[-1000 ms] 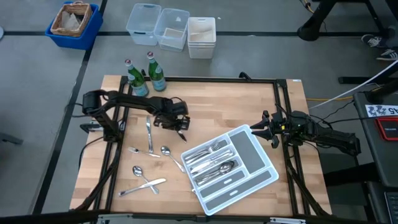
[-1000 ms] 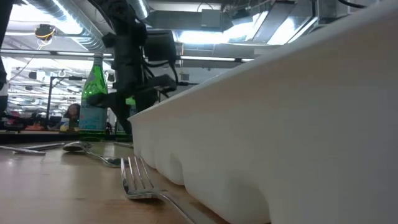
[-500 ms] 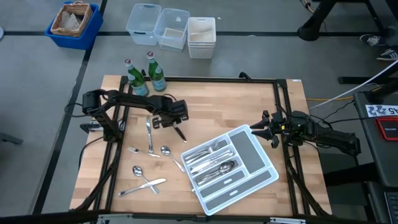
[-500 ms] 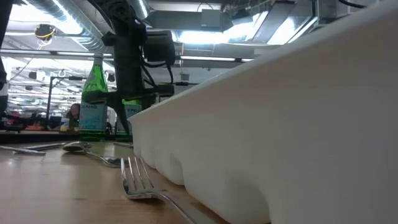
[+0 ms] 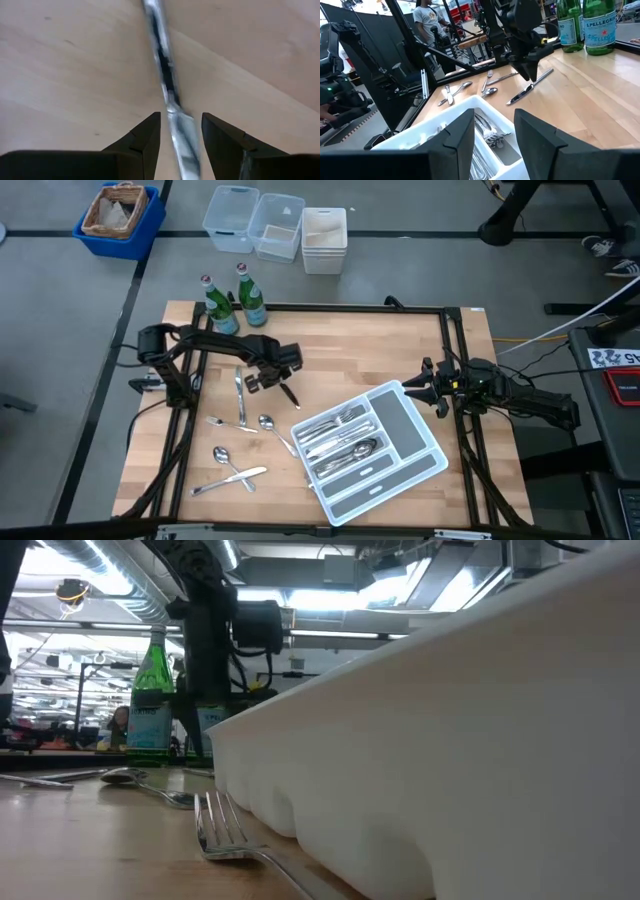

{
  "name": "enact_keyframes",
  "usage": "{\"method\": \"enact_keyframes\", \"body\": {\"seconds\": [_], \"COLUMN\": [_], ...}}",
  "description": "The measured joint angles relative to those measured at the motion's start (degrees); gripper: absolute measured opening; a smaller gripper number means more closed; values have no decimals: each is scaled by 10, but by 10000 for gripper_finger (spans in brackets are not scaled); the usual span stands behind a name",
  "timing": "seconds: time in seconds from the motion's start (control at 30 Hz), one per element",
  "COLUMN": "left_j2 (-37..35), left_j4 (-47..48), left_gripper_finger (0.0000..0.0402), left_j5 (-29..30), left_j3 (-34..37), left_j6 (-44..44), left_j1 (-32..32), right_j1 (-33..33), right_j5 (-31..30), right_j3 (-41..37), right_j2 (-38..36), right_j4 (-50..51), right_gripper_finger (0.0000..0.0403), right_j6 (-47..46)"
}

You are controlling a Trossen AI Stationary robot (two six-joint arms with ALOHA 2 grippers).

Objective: Sort silverware
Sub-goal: Put the silver table knife into the white silverware tray

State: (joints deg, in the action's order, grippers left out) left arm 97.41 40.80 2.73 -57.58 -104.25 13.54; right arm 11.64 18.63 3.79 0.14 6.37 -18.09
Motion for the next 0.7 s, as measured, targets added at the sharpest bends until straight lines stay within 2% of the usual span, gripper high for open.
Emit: {"method": "enact_keyframes", "body": {"seconds": [0.47, 0.7], "left_j2": [41, 41], "left_j4": [3, 10], "left_gripper_finger": [130, 86], "left_j5": [-14, -29], "left_j3": [-2, -1], "left_j6": [-4, 34], "left_j1": [24, 28], "right_j1": [0, 0], "right_j5": [0, 0], "right_j3": [0, 0], "right_j2": [0, 0], "right_j4": [-3, -3], "right_gripper_finger": [143, 143], "right_j6": [0, 0]}}
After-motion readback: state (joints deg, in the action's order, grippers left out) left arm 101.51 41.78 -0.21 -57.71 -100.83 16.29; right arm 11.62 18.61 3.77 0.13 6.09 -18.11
